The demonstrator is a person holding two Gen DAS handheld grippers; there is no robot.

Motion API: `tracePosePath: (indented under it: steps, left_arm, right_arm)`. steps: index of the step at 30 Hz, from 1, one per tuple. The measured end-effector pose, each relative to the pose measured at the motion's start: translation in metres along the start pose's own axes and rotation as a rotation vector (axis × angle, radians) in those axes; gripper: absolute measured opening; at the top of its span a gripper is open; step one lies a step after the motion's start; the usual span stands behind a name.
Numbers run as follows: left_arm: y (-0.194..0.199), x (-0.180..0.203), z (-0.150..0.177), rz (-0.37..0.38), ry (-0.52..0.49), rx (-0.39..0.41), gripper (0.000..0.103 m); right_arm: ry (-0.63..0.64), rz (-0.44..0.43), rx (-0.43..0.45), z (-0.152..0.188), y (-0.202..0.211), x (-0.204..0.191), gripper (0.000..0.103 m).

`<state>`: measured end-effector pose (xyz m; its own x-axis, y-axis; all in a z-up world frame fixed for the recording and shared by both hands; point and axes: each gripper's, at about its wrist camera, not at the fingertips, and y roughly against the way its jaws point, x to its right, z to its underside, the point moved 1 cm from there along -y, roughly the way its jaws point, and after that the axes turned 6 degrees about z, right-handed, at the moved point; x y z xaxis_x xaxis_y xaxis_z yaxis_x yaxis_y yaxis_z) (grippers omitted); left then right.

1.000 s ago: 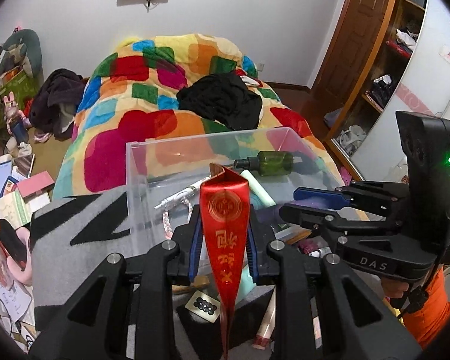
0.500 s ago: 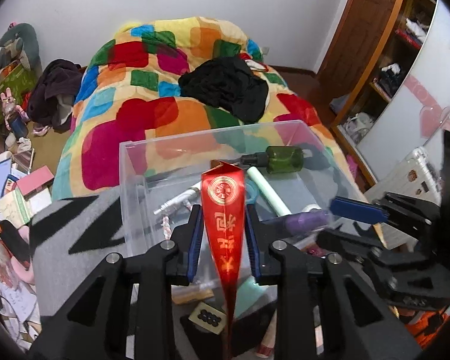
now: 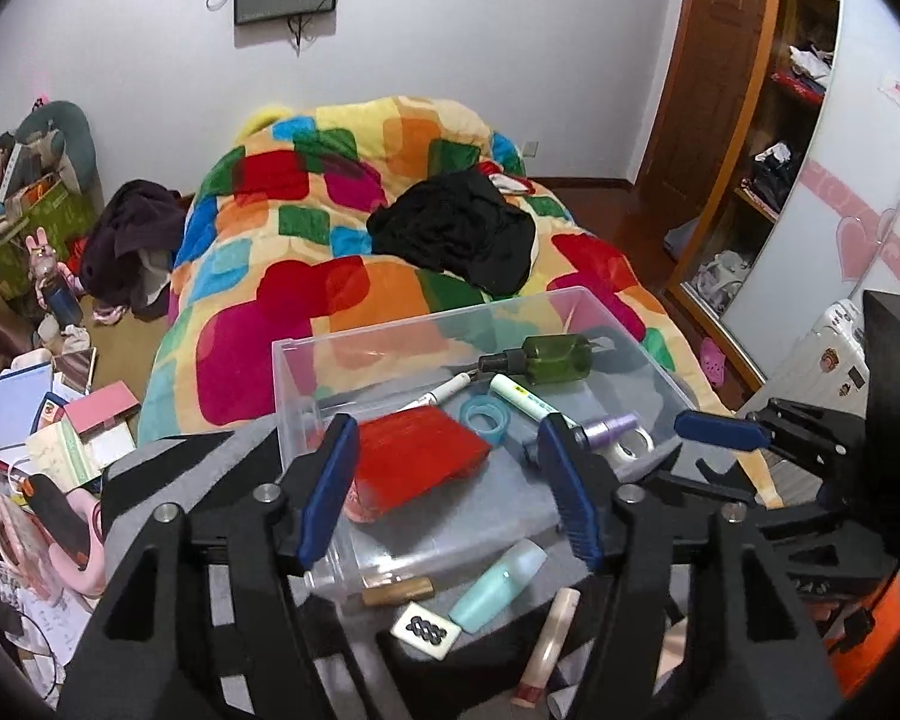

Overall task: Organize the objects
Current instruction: 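Lower the red packet into the box with the left tool while the right tool drops the purple bottle in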

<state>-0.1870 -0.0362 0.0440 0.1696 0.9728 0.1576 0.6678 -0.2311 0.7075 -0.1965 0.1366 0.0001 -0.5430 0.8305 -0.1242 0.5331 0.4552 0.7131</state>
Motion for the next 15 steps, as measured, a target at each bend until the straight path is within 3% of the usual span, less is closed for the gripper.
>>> tracePosePath:
  steps: [8, 15]
  left_arm:
    - [0.011, 0.003, 0.039, -0.026, -0.01, 0.02, 0.076]
    - [0.002, -0.018, 0.085, -0.021, 0.047, -0.044, 0.077]
  right_arm:
    - [0.005, 0.077, -0.005, 0.021, 0.005, 0.015, 0.06]
    - [-0.002, 0.104, -0.083, 0.049, -0.006, 0.036, 0.064]
